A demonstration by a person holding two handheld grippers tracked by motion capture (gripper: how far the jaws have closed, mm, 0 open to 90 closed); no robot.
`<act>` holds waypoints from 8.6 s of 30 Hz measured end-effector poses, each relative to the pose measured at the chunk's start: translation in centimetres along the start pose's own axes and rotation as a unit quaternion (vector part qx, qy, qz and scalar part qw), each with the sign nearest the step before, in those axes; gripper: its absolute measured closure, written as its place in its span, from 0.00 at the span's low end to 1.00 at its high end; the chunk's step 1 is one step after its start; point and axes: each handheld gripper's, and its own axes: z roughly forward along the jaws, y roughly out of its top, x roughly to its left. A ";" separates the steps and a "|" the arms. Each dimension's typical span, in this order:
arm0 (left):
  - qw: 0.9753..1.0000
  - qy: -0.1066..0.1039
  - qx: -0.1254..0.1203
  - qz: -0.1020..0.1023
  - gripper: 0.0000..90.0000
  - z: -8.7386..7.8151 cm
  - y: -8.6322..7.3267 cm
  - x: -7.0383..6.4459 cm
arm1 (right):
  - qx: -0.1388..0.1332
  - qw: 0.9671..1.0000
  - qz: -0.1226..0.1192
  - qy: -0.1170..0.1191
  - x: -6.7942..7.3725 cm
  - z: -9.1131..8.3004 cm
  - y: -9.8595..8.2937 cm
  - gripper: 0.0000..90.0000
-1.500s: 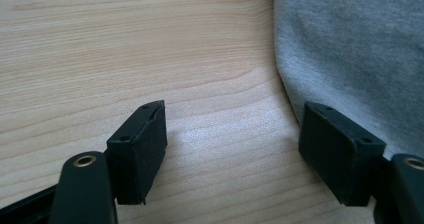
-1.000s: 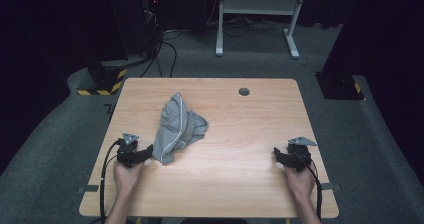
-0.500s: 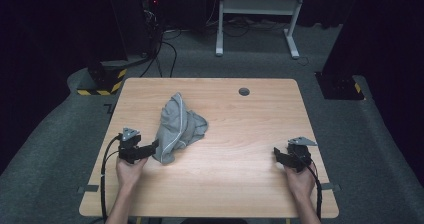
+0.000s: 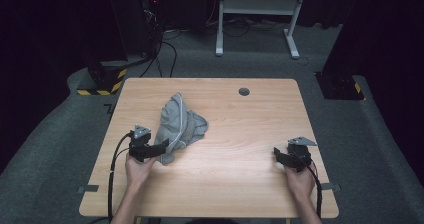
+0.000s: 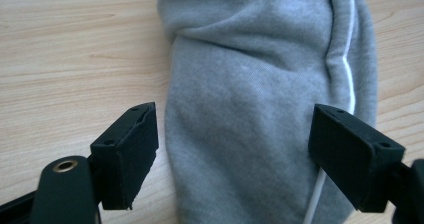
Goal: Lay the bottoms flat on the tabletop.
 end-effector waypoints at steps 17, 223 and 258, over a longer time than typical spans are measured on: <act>1.000 -0.014 0.010 -0.002 0.48 3.7 1.0 -0.8 | 0.001 1.000 -0.002 0.004 0.0 0.0 0.0 0.39; 0.982 -0.072 0.082 0.153 0.49 6.2 0.3 -10.7 | 0.008 0.985 -0.079 0.151 3.5 0.0 5.2 0.98; 0.982 -0.095 0.087 0.136 0.41 4.4 -0.4 -13.3 | 0.037 0.976 -0.133 0.167 7.6 0.0 4.9 0.92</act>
